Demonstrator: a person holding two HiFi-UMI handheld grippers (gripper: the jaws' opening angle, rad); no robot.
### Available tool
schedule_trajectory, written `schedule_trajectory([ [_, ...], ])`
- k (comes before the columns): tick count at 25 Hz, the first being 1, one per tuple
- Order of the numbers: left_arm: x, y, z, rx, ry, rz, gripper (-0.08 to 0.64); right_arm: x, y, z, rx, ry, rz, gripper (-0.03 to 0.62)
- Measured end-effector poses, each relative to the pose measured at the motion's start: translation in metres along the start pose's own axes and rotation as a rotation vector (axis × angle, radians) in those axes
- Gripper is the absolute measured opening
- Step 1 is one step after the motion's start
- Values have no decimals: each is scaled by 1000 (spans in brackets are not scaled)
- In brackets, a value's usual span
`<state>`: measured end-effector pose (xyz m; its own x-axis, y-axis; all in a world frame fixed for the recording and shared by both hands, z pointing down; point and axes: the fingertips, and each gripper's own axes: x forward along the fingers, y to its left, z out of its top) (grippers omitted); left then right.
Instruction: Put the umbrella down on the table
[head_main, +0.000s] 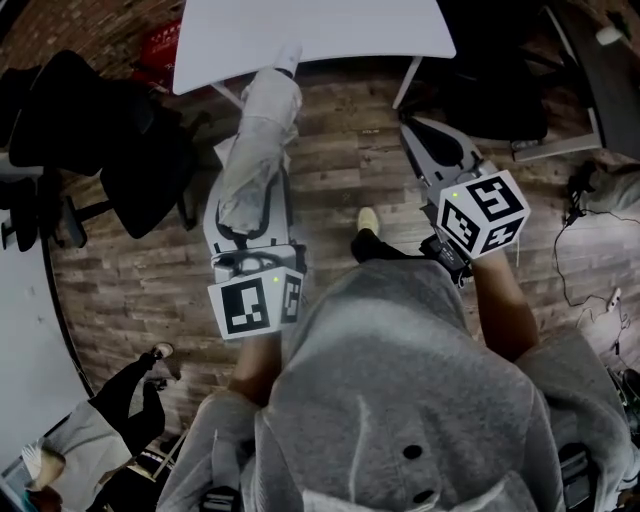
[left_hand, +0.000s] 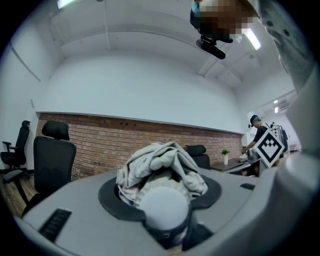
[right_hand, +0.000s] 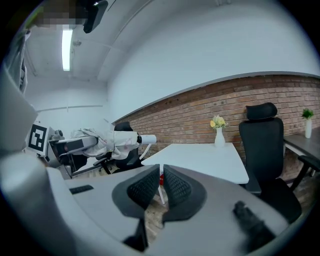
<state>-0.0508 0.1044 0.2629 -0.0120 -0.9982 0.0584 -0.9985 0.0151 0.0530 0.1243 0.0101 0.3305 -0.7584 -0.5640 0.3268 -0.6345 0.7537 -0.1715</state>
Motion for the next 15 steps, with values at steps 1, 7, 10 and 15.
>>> schedule_trajectory([
  [1,5,0,0,0,0,4,222,3,-3,2,0,-1,4,38],
  [7,31,-4,4,5,-3,19,222,19,-24,7,-2,7,32,38],
  [10,40,-7,4,10,0,26,222,24,-31,9,-3,6,44,38],
  [15,56,-16,6,17,-5,37,222,29,-49,14,-1,-3,57,38],
])
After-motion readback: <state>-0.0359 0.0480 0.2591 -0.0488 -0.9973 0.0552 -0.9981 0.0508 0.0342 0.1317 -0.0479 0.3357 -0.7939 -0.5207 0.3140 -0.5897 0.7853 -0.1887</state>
